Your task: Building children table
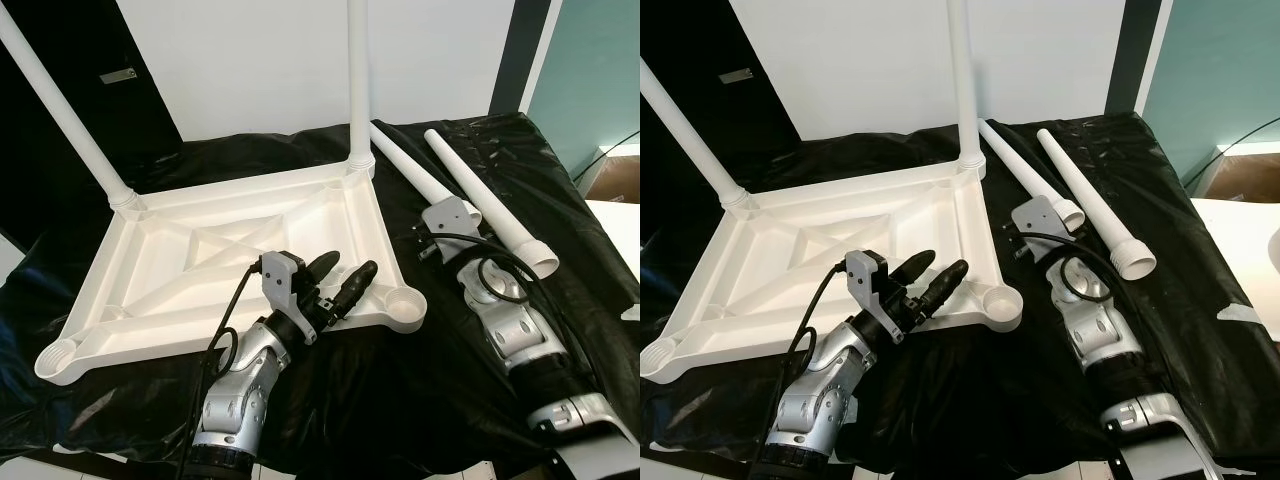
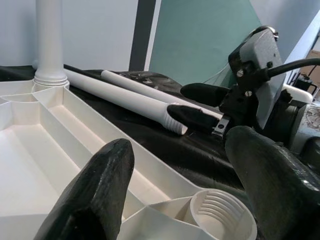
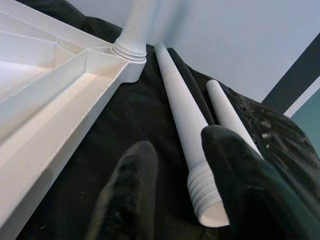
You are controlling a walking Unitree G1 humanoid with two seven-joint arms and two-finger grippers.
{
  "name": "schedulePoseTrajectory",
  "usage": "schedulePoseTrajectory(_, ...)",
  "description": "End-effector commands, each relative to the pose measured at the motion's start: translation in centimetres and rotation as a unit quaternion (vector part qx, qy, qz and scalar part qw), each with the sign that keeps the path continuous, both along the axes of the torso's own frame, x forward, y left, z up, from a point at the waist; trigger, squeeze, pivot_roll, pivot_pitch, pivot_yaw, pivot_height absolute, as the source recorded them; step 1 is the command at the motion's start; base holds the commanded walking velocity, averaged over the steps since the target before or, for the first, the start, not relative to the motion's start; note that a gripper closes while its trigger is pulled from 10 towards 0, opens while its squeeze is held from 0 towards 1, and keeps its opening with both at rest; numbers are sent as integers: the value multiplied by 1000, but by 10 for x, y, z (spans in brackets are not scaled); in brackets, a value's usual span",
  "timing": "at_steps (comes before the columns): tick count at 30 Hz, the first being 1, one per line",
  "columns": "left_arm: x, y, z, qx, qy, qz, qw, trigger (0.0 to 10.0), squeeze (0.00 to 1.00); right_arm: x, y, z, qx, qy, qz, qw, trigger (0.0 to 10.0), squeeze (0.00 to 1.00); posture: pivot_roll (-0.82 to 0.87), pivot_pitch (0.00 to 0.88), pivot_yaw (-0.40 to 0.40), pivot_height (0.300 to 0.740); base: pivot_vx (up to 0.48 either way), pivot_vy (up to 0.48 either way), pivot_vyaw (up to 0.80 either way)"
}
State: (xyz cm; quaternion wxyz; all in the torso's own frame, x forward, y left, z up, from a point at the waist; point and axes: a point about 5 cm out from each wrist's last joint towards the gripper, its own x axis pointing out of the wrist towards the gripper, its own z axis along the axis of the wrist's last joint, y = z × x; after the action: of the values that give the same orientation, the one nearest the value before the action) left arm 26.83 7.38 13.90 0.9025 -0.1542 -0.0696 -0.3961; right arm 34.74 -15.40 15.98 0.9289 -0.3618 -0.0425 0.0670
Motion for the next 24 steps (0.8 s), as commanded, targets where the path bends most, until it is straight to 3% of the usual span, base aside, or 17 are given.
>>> schedulePoseTrajectory(1,-2,3,-2,5,6,3,1000,10000,0,2,2,1,-18,-2,2,1000,10000,1000,-12,0,136,740,0,0,0)
schedulePoseTrajectory(5,-7,7,-7,14,10,8,1000,10000,0,2,-11,-2,-86,9,-35,996,10000,1000,1,0,138,740,0,0,0)
schedulePoseTrajectory(10,-9,8,-9,18,13,10,1000,10000,0,0,-21,-5,-127,20,-48,991,10000,1000,6,0,139,740,0,0,0)
schedulePoseTrajectory(11,-11,8,-10,18,16,10,1000,10000,0,-1,-27,-7,-148,27,-52,987,10000,957,3,0,140,740,0,0,0)
schedulePoseTrajectory(12,-12,8,-11,19,18,10,1000,10000,0,-2,-32,-7,-164,35,-55,984,10000,498,1,0,141,740,0,0,0)
schedulePoseTrajectory(14,-12,8,-11,19,18,10,1000,10000,0,-2,-32,-7,-164,35,-55,984,10000,498,1,0,141,740,0,0,0)
schedulePoseTrajectory(15,-12,8,-12,19,20,9,1000,10000,0,-3,-37,-7,-181,43,-56,981,10000,0,-2,0,142,740,0,0,0)
schedulePoseTrajectory(24,-14,8,-15,25,27,3,999,10000,0,7,-53,-14,-240,76,-48,967,10000,0,-7,0,149,740,0,0,0)
